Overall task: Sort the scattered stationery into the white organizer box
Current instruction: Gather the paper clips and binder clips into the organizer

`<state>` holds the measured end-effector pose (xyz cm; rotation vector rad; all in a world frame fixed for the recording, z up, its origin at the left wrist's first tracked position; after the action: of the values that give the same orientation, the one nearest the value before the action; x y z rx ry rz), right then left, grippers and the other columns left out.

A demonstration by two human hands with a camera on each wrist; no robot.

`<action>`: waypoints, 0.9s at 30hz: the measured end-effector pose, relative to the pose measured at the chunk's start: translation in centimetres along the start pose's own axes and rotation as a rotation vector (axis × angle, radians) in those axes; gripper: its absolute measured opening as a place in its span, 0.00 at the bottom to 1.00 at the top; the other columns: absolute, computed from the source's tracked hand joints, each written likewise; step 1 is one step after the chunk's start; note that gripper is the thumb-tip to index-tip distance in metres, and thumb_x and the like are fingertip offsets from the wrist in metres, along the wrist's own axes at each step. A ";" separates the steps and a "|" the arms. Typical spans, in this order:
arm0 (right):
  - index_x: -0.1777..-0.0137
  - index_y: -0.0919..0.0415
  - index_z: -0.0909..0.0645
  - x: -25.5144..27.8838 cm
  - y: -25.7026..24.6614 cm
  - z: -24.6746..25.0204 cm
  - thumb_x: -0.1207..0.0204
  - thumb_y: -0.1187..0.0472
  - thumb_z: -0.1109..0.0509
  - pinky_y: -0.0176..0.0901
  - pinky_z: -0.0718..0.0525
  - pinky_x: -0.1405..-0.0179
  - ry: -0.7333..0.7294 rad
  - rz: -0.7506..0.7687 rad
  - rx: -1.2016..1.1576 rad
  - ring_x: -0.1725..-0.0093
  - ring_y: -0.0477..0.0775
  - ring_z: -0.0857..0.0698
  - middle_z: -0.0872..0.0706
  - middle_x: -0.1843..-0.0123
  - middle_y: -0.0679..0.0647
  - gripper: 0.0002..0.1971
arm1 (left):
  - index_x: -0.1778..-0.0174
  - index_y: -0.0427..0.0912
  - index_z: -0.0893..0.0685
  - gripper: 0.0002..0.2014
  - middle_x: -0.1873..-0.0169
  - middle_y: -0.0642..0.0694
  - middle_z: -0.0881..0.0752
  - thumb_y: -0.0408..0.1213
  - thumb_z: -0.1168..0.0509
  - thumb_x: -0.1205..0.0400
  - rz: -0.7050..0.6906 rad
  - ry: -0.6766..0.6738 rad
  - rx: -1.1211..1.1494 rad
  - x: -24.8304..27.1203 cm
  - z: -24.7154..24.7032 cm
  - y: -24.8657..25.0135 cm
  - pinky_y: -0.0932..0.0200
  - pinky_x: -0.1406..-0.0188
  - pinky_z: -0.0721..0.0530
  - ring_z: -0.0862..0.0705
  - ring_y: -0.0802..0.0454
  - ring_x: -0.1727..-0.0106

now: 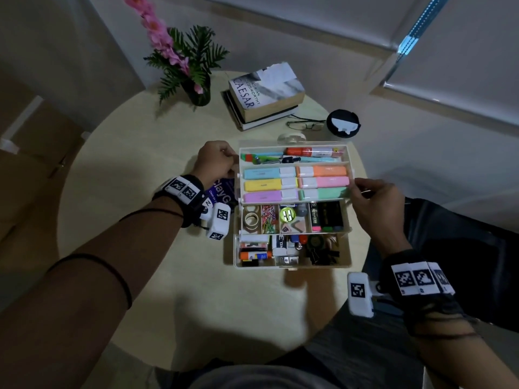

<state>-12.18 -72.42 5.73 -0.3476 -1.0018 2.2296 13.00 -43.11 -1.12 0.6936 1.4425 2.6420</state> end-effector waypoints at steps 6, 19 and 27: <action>0.49 0.58 0.04 4.5 0.8 1.4 0.19 0.57 0.21 0.22 0.21 0.70 0.008 0.034 -0.002 0.66 0.26 0.14 0.17 0.65 0.28 0.06 | 0.61 0.40 0.20 0.09 0.54 0.34 0.10 0.31 0.26 0.19 -0.141 -0.087 0.066 2.6 1.5 1.8 0.53 0.64 0.09 0.08 0.40 0.59; 0.46 0.60 0.05 10.2 5.9 -0.6 0.20 0.59 0.19 0.34 0.16 0.64 0.006 -0.068 -0.029 0.62 0.41 0.12 0.12 0.57 0.49 0.07 | 0.30 0.59 0.20 0.36 0.35 0.60 0.24 0.39 0.13 0.32 -0.528 -0.380 -0.295 12.5 3.7 4.6 0.51 0.55 0.08 0.09 0.55 0.56; 0.58 0.44 0.09 12.3 9.0 -1.8 0.22 0.54 0.17 0.61 0.06 0.57 0.095 -0.239 -0.165 0.61 0.54 0.07 0.07 0.57 0.53 0.05 | 0.12 0.58 0.42 0.57 0.26 0.64 0.28 0.56 0.16 0.33 -0.651 -0.394 -0.733 17.5 1.0 1.1 0.44 0.45 0.12 0.24 0.51 0.31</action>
<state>-24.65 -67.63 -1.84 -0.3817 -1.1180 1.9059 -2.09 -38.44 6.48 0.4942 0.4169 2.1003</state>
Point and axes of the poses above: each hand's wrist, its own x-axis away from the middle knuckle, its own z-axis out of the back of the hand, y = z × x, the point moved 6 cm from there along -x, towards the middle knuckle
